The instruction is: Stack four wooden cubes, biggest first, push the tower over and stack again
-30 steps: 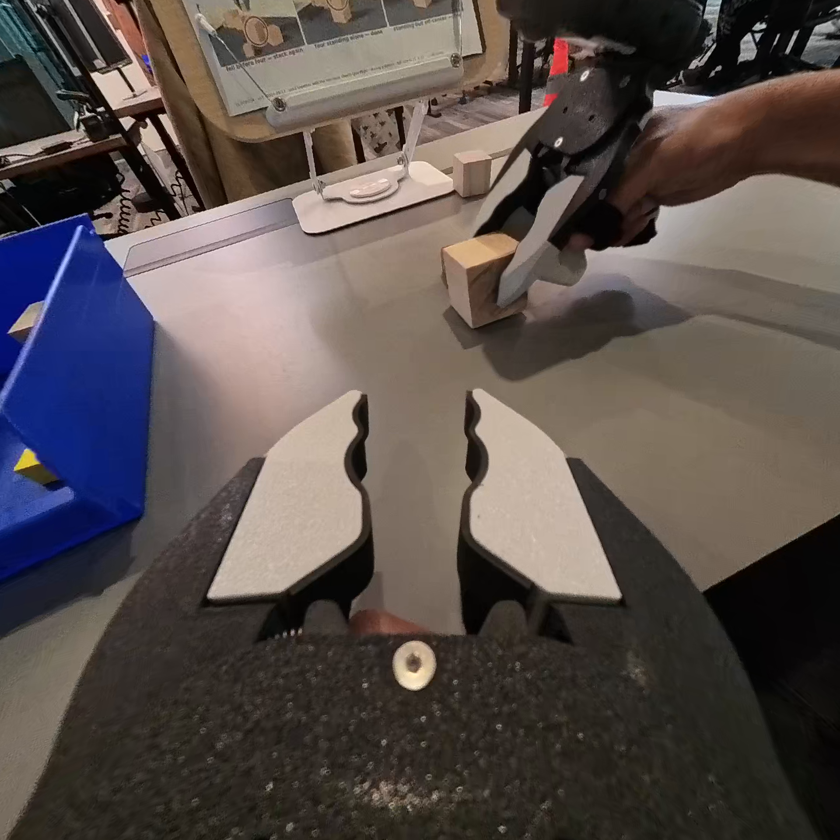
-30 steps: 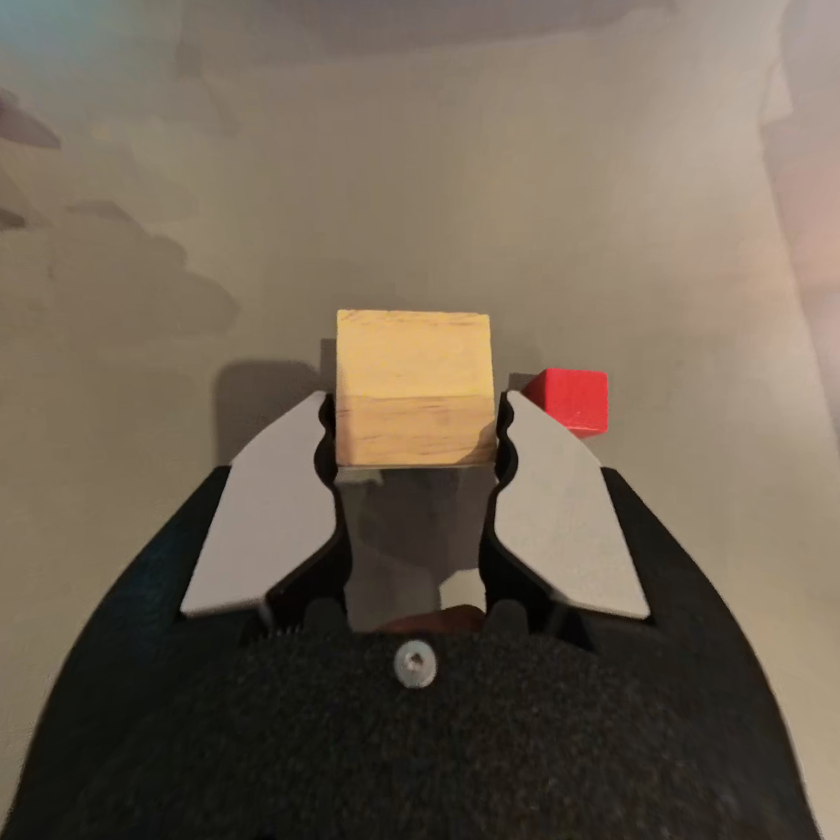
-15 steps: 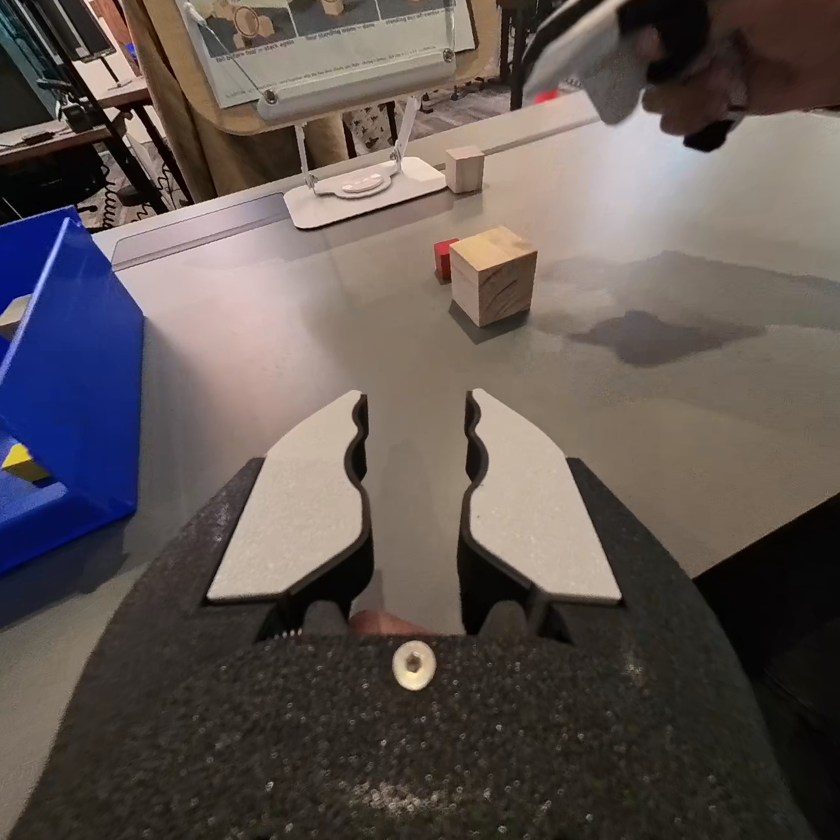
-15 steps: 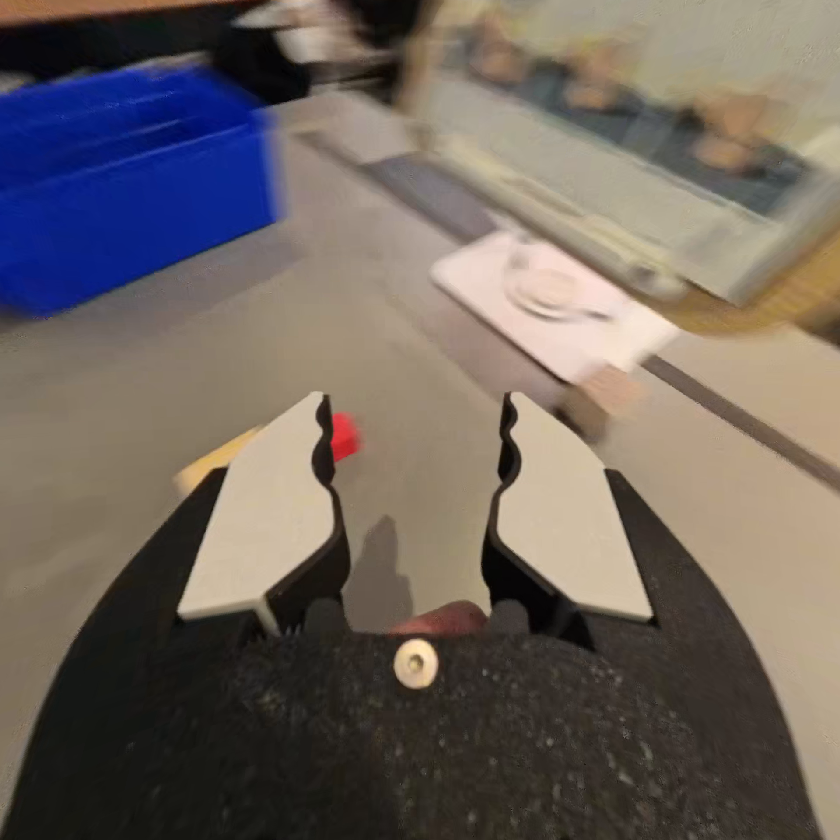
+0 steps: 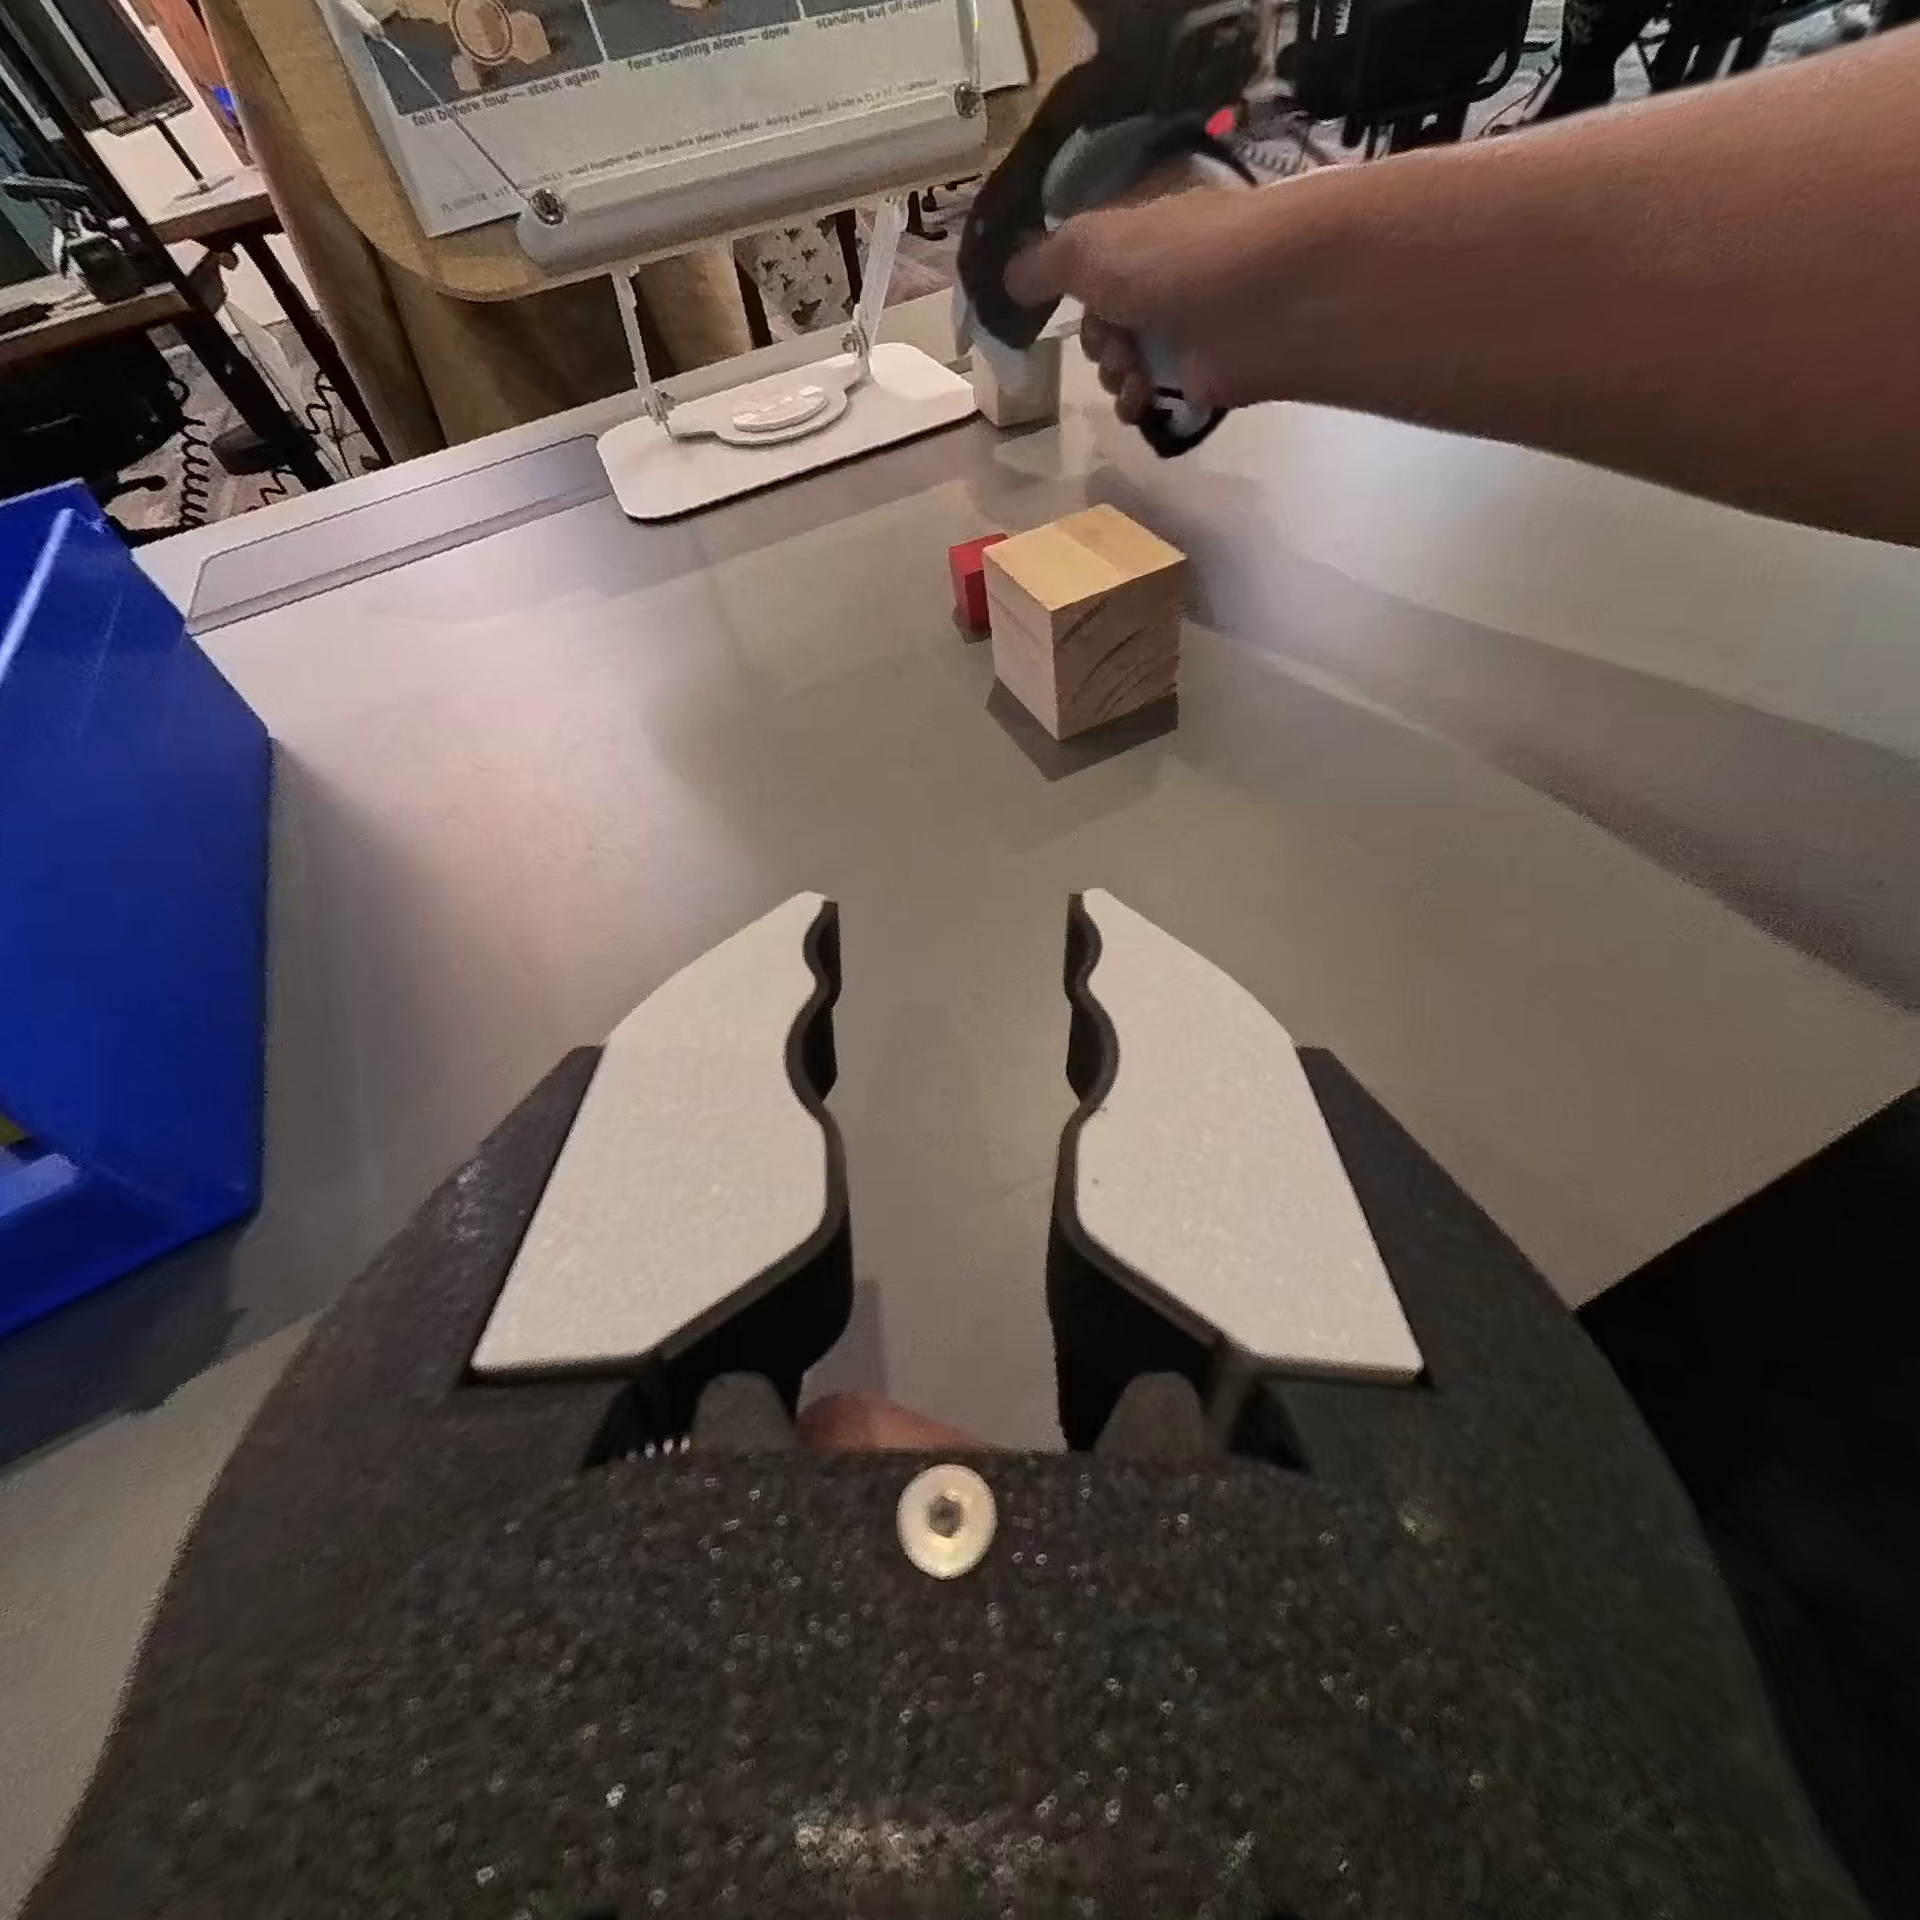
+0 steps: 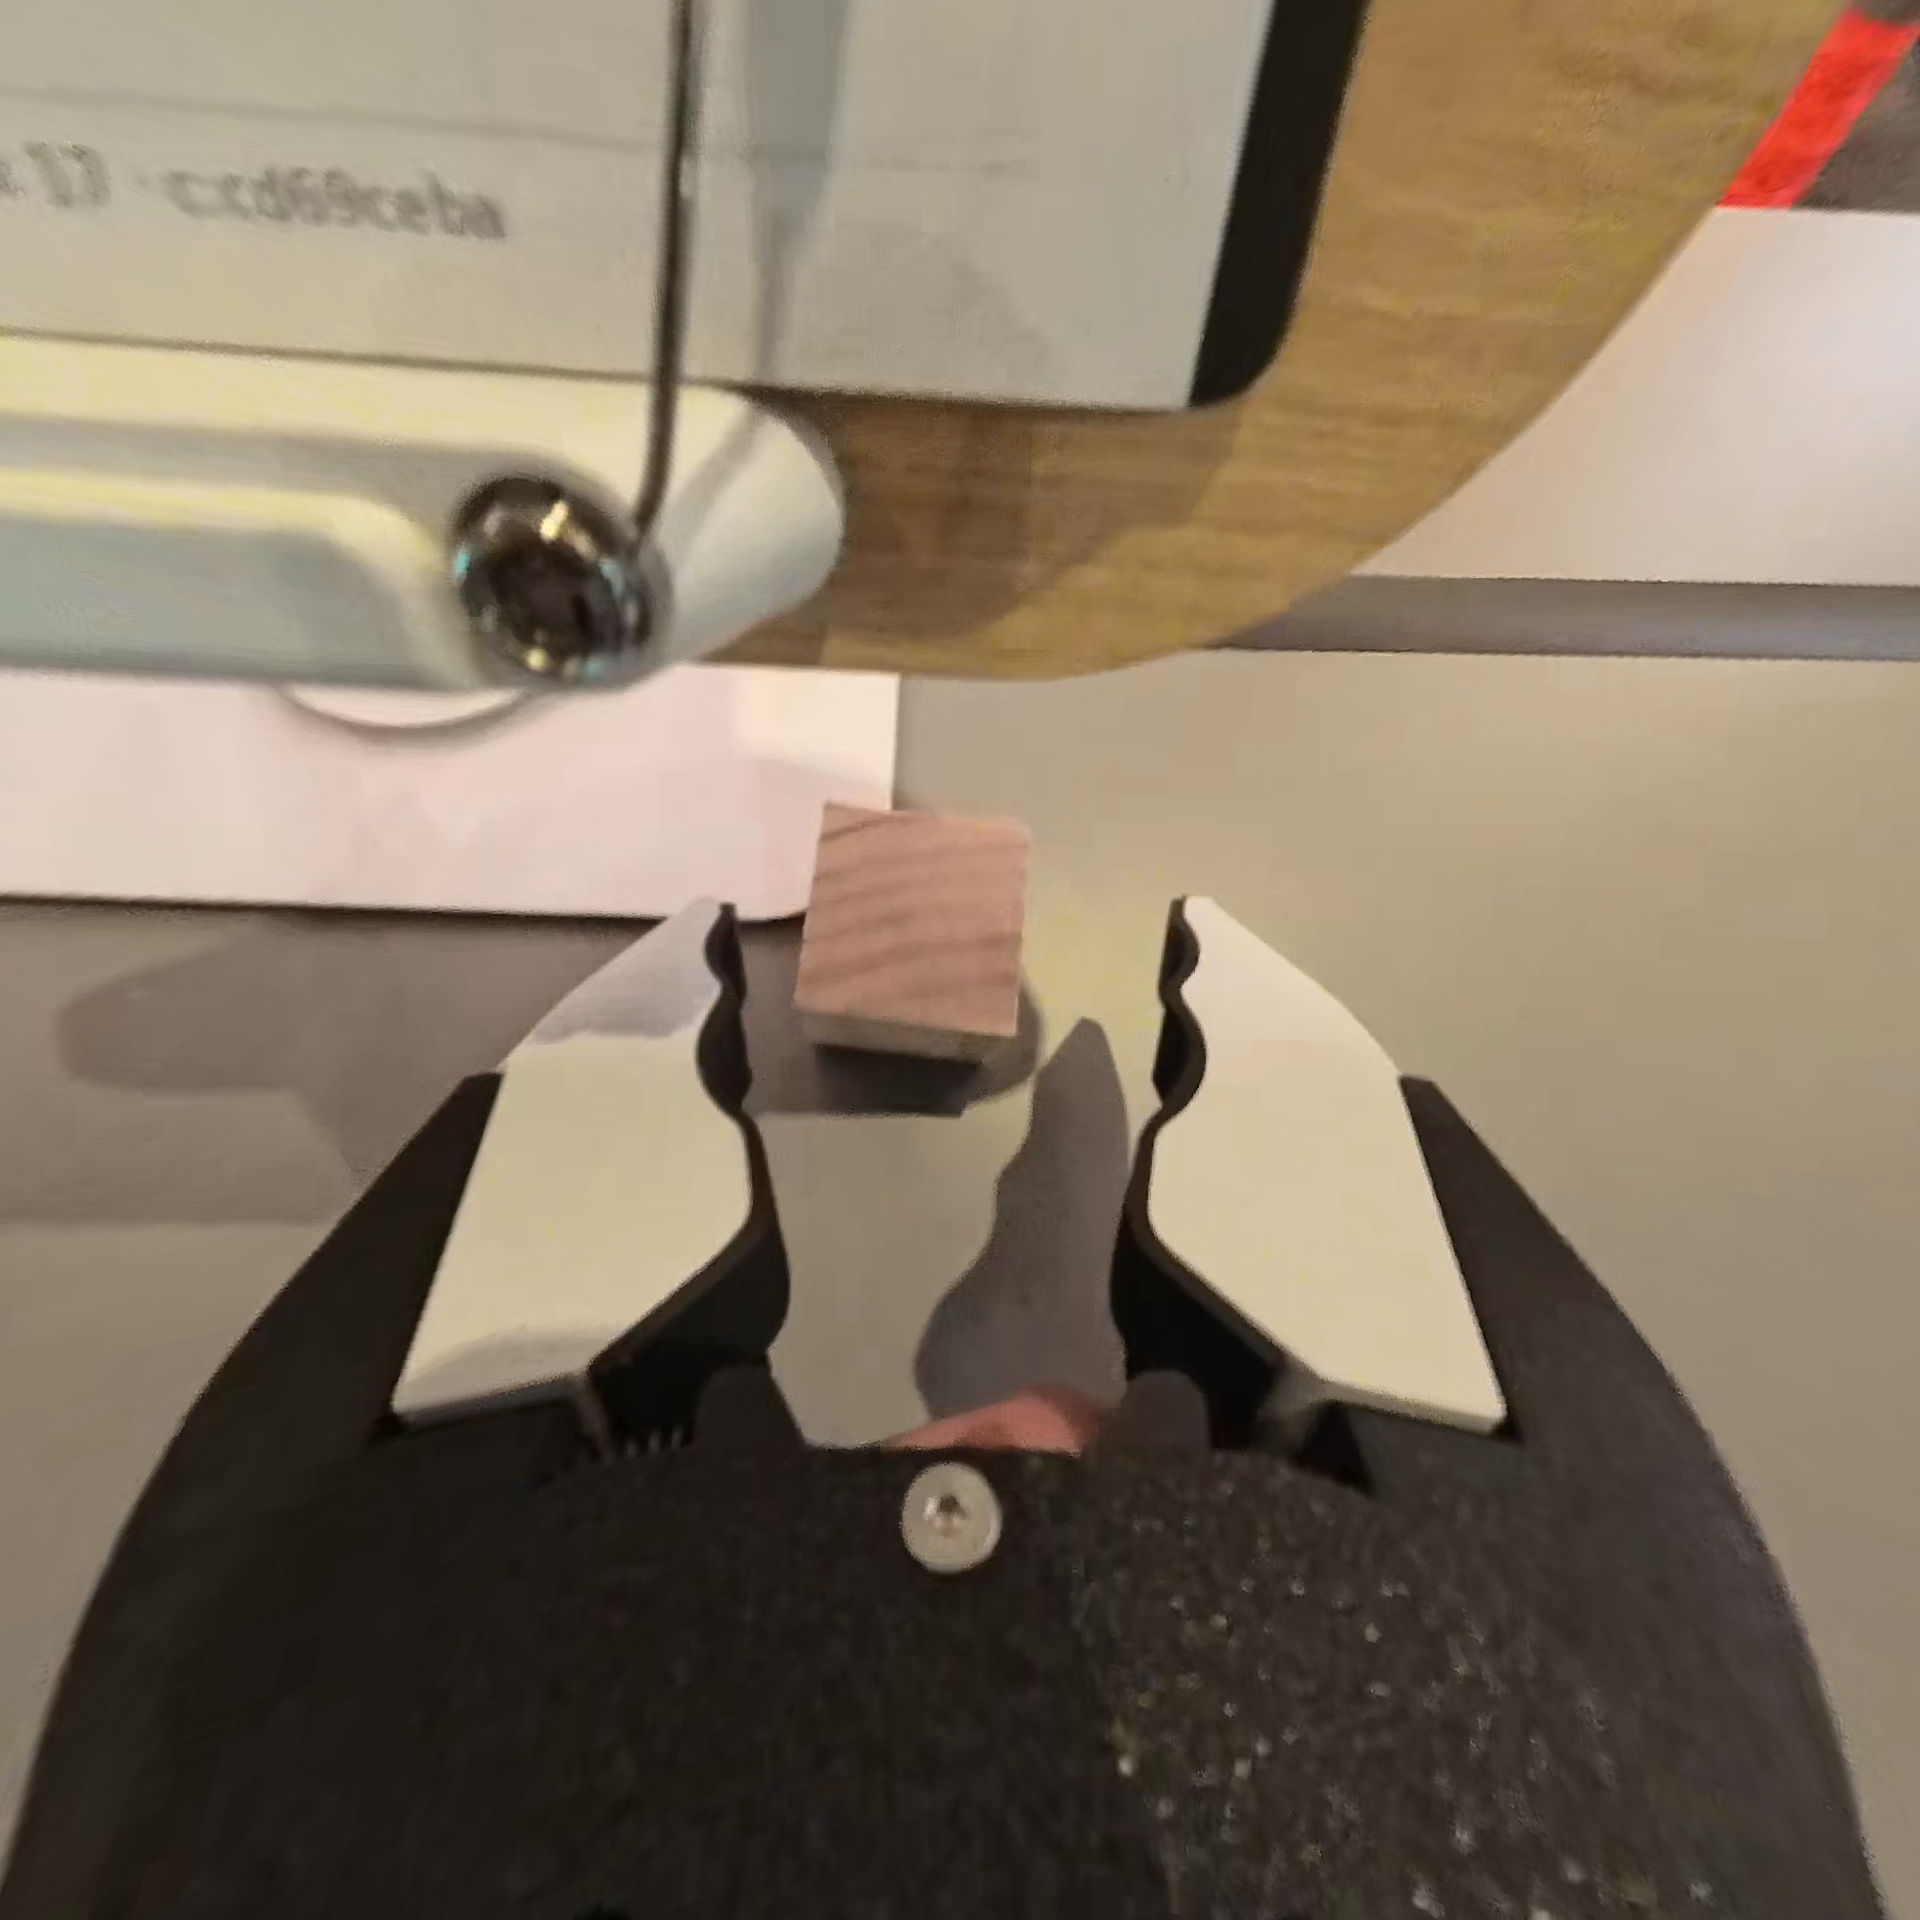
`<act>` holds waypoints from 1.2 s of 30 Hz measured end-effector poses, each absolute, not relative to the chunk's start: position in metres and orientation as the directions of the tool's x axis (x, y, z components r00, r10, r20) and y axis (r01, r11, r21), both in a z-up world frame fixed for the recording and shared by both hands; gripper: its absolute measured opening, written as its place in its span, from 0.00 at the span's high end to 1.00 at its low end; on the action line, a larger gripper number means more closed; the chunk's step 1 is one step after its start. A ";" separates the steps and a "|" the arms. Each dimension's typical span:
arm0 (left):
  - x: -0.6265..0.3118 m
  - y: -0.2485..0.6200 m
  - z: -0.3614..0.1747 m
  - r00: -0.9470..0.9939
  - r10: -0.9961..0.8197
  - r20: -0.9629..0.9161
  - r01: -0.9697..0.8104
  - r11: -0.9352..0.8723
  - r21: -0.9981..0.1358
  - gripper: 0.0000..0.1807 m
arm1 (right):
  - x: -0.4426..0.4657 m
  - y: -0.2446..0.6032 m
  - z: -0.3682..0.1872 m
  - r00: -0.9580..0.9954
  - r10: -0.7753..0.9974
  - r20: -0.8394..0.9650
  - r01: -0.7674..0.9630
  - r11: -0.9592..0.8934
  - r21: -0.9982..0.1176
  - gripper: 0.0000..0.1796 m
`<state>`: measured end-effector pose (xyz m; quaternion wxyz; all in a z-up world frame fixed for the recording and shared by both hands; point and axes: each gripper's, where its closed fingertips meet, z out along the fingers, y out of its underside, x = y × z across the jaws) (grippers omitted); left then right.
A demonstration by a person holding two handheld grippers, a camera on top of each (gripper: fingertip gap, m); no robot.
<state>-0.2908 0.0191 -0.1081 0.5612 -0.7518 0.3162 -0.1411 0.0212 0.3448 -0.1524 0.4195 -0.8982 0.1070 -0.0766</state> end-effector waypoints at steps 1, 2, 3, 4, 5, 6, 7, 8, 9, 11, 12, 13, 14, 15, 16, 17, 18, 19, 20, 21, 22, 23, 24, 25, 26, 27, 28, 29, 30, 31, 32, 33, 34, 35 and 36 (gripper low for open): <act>-0.292 0.020 -0.108 0.762 -0.632 -0.142 -0.315 -0.170 -0.934 0.77 | 0.021 0.348 -0.155 0.962 -0.268 0.056 -0.132 -0.633 -0.763 0.58; -0.293 0.020 -0.108 0.763 -0.632 -0.137 -0.311 -0.173 -0.935 0.77 | 0.021 0.351 -0.160 0.959 -0.279 0.058 -0.143 -0.647 -0.749 0.57; -0.294 0.020 -0.108 0.764 -0.632 -0.130 -0.307 -0.178 -0.935 0.77 | 0.020 0.353 -0.164 0.956 -0.287 0.058 -0.152 -0.658 -0.738 0.58; -0.295 0.021 -0.108 0.765 -0.632 -0.124 -0.302 -0.183 -0.936 0.77 | 0.017 0.355 -0.169 0.959 -0.281 0.049 -0.159 -0.671 -0.725 0.60; -0.296 0.021 -0.108 0.766 -0.632 -0.120 -0.299 -0.185 -0.936 0.77 | 0.015 0.355 -0.174 0.959 -0.280 0.050 -0.164 -0.687 -0.708 0.66; -0.296 0.021 -0.108 0.767 -0.631 -0.118 -0.297 -0.186 -0.936 0.77 | 0.016 0.356 -0.176 0.957 -0.284 0.057 -0.161 -0.686 -0.710 0.74; -0.297 0.022 -0.108 0.768 -0.630 -0.118 -0.297 -0.186 -0.937 0.77 | 0.016 0.356 -0.175 0.959 -0.277 0.060 -0.150 -0.676 -0.721 0.75; -0.297 0.022 -0.108 0.769 -0.629 -0.118 -0.296 -0.187 -0.937 0.77 | 0.016 0.356 -0.175 0.962 -0.266 0.064 -0.139 -0.675 -0.724 0.75; -0.298 0.022 -0.109 0.769 -0.629 -0.117 -0.296 -0.188 -0.936 0.77 | 0.015 0.354 -0.174 0.967 -0.249 0.060 -0.128 -0.672 -0.730 0.75; -0.298 0.021 -0.108 0.768 -0.630 -0.117 -0.297 -0.188 -0.936 0.77 | 0.013 0.350 -0.167 0.978 -0.196 0.066 -0.080 -0.651 -0.755 0.75; -0.297 0.020 -0.108 0.767 -0.630 -0.119 -0.298 -0.186 -0.936 0.77 | 0.009 0.347 -0.160 0.988 -0.146 0.058 -0.046 -0.625 -0.779 0.75; -0.297 0.020 -0.107 0.767 -0.630 -0.121 -0.298 -0.182 -0.937 0.77 | 0.006 0.341 -0.154 0.993 -0.100 0.068 -0.008 -0.620 -0.784 0.75; -0.297 0.019 -0.106 0.766 -0.631 -0.123 -0.298 -0.179 -0.938 0.77 | 0.001 0.335 -0.146 0.997 -0.037 0.074 0.037 -0.600 -0.799 0.75; -0.297 0.019 -0.105 0.766 -0.631 -0.124 -0.298 -0.177 -0.938 0.77 | -0.006 0.328 -0.137 0.997 0.044 0.071 0.083 -0.572 -0.816 0.75; -0.297 0.018 -0.105 0.766 -0.631 -0.125 -0.298 -0.175 -0.938 0.77 | -0.006 0.319 -0.128 0.992 0.080 0.101 0.129 -0.562 -0.817 0.75; -0.296 0.018 -0.104 0.766 -0.631 -0.125 -0.296 -0.173 -0.939 0.77 | -0.014 0.309 -0.115 0.980 0.160 0.116 0.183 -0.517 -0.836 0.75; -0.296 0.017 -0.103 0.765 -0.632 -0.125 -0.297 -0.173 -0.939 0.77 | -0.028 0.297 -0.101 0.956 0.273 0.111 0.231 -0.463 -0.856 0.75; -0.296 0.017 -0.104 0.764 -0.632 -0.125 -0.298 -0.173 -0.939 0.77 | -0.038 0.283 -0.090 0.929 0.350 0.118 0.274 -0.437 -0.857 0.75; -0.295 0.017 -0.104 0.764 -0.633 -0.125 -0.298 -0.175 -0.938 0.77 | -0.050 0.267 -0.082 0.890 0.438 0.127 0.323 -0.411 -0.852 0.75; -0.295 0.017 -0.105 0.764 -0.633 -0.125 -0.299 -0.176 -0.938 0.77 | -0.061 0.251 -0.073 0.851 0.506 0.140 0.366 -0.380 -0.850 0.75; -0.295 0.018 -0.105 0.765 -0.632 -0.125 -0.300 -0.178 -0.937 0.77 | -0.072 0.237 -0.064 0.814 0.558 0.160 0.402 -0.344 -0.848 0.75; -0.295 0.018 -0.106 0.767 -0.630 -0.125 -0.301 -0.181 -0.936 0.77 | -0.086 0.222 -0.057 0.759 0.628 0.174 0.445 -0.304 -0.842 0.75; -0.295 0.019 -0.107 0.768 -0.629 -0.123 -0.301 -0.183 -0.936 0.77 | -0.097 0.207 -0.053 0.710 0.679 0.187 0.488 -0.283 -0.826 0.75; -0.295 0.019 -0.107 0.768 -0.628 -0.122 -0.301 -0.187 -0.935 0.77 | -0.107 0.194 -0.051 0.656 0.730 0.192 0.526 -0.260 -0.809 0.75; -0.295 0.019 -0.108 0.769 -0.627 -0.122 -0.302 -0.189 -0.934 0.77 | -0.119 0.178 -0.051 0.588 0.787 0.185 0.559 -0.230 -0.797 0.75; -0.295 0.019 -0.108 0.770 -0.626 -0.123 -0.303 -0.189 -0.934 0.77 | -0.129 0.166 -0.052 0.534 0.826 0.178 0.585 -0.210 -0.783 0.75; -0.296 0.019 -0.107 0.771 -0.624 -0.128 -0.305 -0.185 -0.934 0.77 | -0.137 0.155 -0.056 0.486 0.858 0.167 0.611 -0.197 -0.766 0.75; -0.296 0.020 -0.107 0.772 -0.621 -0.134 -0.308 -0.182 -0.934 0.77 | -0.143 0.147 -0.061 0.443 0.882 0.158 0.642 -0.189 -0.743 0.75; -0.296 0.020 -0.107 0.773 -0.619 -0.138 -0.311 -0.181 -0.933 0.78 | -0.147 0.142 -0.067 0.416 0.895 0.157 0.666 -0.183 -0.723 0.75; -0.296 0.020 -0.108 0.773 -0.618 -0.139 -0.313 -0.182 -0.932 0.77 | -0.150 0.140 -0.072 0.397 0.904 0.156 0.683 -0.178 -0.709 0.75; -0.296 0.020 -0.108 0.773 -0.619 -0.139 -0.314 -0.184 -0.931 0.77 | -0.153 0.138 -0.077 0.384 0.911 0.150 0.693 -0.177 -0.699 0.75; -0.296 0.020 -0.109 0.773 -0.619 -0.138 -0.315 -0.186 -0.931 0.77 | -0.156 0.137 -0.082 0.372 0.918 0.138 0.699 -0.180 -0.692 0.75; -0.296 0.019 -0.109 0.772 -0.620 -0.140 -0.318 -0.186 -0.930 0.77 | -0.158 0.138 -0.087 0.363 0.923 0.124 0.703 -0.184 -0.687 0.75; -0.296 0.019 -0.109 0.772 -0.619 -0.142 -0.319 -0.185 -0.929 0.77 | -0.160 0.139 -0.091 0.362 0.926 0.106 0.697 -0.194 -0.690 0.75; -0.296 0.019 -0.109 0.771 -0.620 -0.145 -0.320 -0.182 -0.930 0.77 | -0.162 0.138 -0.096 0.358 0.931 0.075 0.692 -0.210 -0.691 0.75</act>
